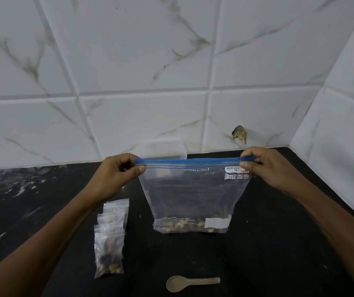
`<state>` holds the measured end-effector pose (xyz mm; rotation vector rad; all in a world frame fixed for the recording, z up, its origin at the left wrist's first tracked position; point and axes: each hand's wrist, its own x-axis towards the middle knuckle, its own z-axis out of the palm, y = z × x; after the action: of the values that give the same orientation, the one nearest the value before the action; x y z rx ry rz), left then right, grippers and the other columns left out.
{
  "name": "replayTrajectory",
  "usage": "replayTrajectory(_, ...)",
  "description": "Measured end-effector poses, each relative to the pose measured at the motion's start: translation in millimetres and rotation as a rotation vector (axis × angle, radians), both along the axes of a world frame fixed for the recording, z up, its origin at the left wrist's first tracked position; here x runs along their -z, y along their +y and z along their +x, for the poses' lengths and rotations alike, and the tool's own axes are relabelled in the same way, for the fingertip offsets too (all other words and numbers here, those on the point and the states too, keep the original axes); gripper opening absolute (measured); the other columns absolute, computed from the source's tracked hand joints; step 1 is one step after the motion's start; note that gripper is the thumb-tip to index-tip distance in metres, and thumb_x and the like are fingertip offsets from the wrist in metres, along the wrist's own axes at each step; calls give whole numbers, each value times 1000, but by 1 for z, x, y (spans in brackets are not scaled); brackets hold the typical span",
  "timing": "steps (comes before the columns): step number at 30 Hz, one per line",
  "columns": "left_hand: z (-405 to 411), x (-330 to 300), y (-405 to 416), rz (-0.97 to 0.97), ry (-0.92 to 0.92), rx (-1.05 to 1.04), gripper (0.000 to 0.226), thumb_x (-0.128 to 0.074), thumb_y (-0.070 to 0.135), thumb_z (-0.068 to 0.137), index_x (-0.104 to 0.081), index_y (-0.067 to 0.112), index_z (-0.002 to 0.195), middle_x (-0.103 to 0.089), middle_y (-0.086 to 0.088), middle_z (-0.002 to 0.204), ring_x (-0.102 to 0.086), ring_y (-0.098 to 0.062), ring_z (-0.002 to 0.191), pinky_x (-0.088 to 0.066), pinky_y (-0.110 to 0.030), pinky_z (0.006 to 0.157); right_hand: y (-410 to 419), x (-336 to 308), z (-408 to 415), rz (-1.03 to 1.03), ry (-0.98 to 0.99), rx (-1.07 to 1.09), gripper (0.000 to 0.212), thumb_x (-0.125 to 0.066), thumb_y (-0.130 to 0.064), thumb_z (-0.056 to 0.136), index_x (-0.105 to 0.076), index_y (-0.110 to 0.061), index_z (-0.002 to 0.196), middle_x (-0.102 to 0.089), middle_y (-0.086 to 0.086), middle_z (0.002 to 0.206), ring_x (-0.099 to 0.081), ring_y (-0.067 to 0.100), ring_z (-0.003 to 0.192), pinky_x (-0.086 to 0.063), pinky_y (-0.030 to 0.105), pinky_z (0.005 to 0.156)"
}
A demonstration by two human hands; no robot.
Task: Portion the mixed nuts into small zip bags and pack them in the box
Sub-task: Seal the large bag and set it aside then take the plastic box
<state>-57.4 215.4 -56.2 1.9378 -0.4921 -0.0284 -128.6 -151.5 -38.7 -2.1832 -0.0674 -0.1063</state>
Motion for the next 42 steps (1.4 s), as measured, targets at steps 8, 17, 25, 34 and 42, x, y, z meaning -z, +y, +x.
replayTrajectory(8, -4, 13, -9, -85, 76, -82, 18, -62, 20, 92, -67, 3, 86, -67, -7, 78, -57, -19, 68, -48, -33, 69, 2, 8, -1, 148, 75, 59, 15, -62, -13, 89, -61, -19, 102, -68, -3, 97, -68, 4, 89, -55, 21, 65)
replayTrajectory(17, 3, 7, -43, -243, 115, -178, 14, -58, 14, 97, -66, 11, 85, -66, 5, 71, -55, -9, 54, -48, -23, 57, -5, 12, 0, 281, -46, 285, 12, -60, -19, 93, -70, -15, 99, -73, 6, 80, -52, 16, 63, -45, 27, 56)
replayTrajectory(25, 22, -10, -105, -338, 207, -143, 12, -60, 13, 96, -67, 7, 88, -67, -4, 83, -59, -8, 57, -46, -22, 58, -38, -8, -6, 452, -117, 471, 10, -62, -16, 92, -66, -7, 89, -70, 12, 93, -64, 22, 82, -54, 35, 71)
replayTrajectory(34, 31, 9, -139, -218, 261, -176, 11, -61, 21, 96, -68, 16, 89, -71, -3, 85, -62, -10, 63, -50, -21, 58, -62, 19, -11, 425, -23, 621, 11, -60, -14, 93, -64, -10, 103, -69, 12, 95, -64, 19, 77, -52, 30, 64)
replayTrajectory(42, 32, 14, -137, -190, 239, -180, 33, -61, 33, 95, -57, 16, 123, -69, 3, 92, -66, -10, 67, -50, -21, 60, -63, 21, -7, 361, -52, 639, 26, -60, -22, 94, -56, -17, 119, -66, 9, 110, -64, 23, 95, -52, 29, 66)
